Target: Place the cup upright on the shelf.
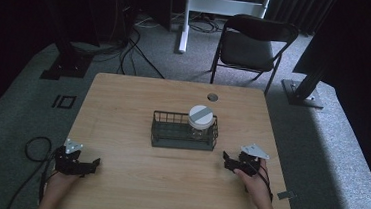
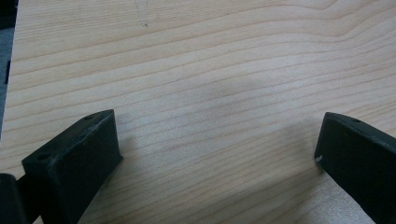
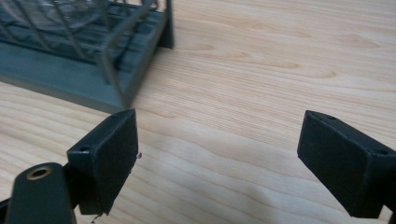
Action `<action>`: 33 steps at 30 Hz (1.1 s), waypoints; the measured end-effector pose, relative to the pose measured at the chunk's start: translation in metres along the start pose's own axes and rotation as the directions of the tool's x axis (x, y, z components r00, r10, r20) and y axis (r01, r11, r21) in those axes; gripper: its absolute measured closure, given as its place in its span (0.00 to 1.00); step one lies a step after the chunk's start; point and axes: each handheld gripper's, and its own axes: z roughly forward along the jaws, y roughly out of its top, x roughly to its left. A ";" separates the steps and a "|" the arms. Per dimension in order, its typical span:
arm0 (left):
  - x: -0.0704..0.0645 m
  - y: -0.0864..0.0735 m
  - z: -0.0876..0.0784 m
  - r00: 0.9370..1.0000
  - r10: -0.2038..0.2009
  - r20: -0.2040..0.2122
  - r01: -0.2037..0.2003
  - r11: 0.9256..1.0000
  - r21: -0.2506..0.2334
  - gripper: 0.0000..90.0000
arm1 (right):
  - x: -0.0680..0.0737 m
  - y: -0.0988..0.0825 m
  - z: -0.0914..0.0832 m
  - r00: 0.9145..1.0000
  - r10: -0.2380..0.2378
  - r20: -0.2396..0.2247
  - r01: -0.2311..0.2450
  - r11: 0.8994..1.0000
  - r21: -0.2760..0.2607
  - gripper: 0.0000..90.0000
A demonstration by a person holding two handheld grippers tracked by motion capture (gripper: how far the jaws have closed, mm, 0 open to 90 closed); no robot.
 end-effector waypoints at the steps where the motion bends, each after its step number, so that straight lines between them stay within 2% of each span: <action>1: 0.000 0.000 0.000 1.000 0.000 0.000 0.000 1.000 0.000 0.00 | -0.001 -0.001 0.000 1.000 0.004 0.004 -0.004 1.000 0.004 0.14; 20: 0.000 0.000 0.000 1.000 0.000 0.000 0.000 1.000 0.000 0.00 | -0.022 -0.011 0.003 0.994 0.048 0.101 -0.056 0.995 0.081 0.14; 29: 0.000 0.000 0.000 1.000 0.000 0.000 0.000 1.000 0.000 0.00 | -0.028 -0.014 0.003 0.992 0.053 0.119 -0.068 0.989 0.128 0.14; 33: 0.000 0.000 0.000 1.000 0.000 0.000 0.000 1.000 0.000 0.00 | -0.029 -0.014 0.004 0.991 0.066 0.119 -0.085 0.983 0.160 0.13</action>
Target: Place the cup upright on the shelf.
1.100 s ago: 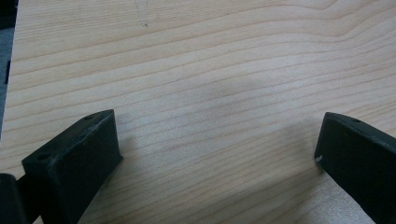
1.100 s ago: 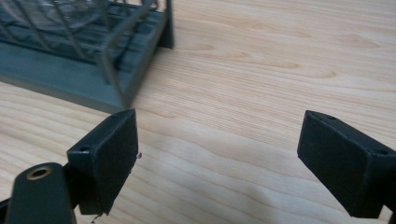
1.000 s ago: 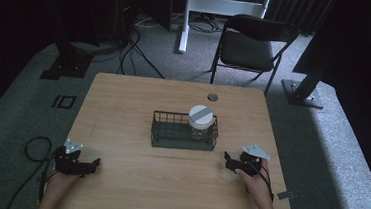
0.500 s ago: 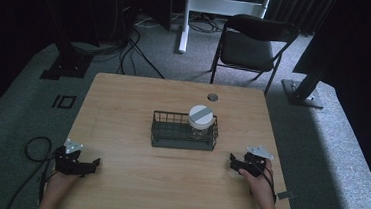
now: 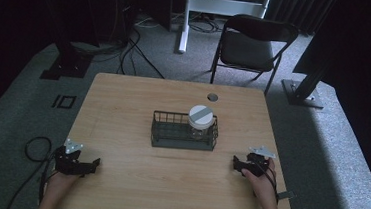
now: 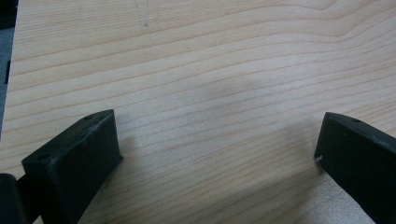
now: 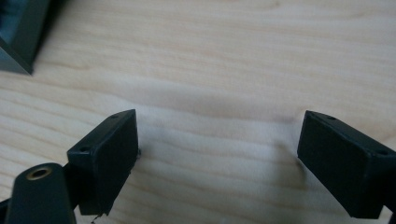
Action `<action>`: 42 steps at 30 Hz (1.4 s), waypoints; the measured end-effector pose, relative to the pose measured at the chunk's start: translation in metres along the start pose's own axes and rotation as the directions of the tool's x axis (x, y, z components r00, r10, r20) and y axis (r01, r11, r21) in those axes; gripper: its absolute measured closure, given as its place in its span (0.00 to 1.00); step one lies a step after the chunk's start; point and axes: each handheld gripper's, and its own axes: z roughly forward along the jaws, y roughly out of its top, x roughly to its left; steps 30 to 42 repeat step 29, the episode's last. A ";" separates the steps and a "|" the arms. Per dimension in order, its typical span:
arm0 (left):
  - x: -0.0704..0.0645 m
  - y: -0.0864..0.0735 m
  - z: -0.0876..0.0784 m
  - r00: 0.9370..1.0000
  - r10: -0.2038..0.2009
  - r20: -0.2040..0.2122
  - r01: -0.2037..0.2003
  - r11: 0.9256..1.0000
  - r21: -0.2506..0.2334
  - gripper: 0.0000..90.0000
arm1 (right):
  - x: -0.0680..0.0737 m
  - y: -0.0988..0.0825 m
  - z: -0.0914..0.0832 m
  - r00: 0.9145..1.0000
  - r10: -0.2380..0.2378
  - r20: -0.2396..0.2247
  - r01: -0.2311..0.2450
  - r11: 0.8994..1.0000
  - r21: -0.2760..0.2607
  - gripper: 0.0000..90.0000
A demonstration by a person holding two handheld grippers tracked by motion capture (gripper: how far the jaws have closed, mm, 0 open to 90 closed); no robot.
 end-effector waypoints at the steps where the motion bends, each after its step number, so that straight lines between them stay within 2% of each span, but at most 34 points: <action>1: 0.000 0.000 0.000 1.000 0.000 0.000 0.000 1.000 0.000 0.00 | -0.001 0.000 0.000 1.000 0.009 -0.002 -0.009 1.000 0.010 0.13; 10: 0.000 0.000 0.000 1.000 0.000 0.000 0.000 1.000 -0.001 0.00 | -0.002 -0.001 0.000 1.000 0.027 -0.006 -0.027 1.000 0.017 0.13; 42: 0.000 0.000 0.000 1.000 0.001 0.000 -0.001 1.000 0.000 0.00 | -0.002 -0.001 0.000 1.000 0.027 -0.006 -0.027 1.000 0.017 0.13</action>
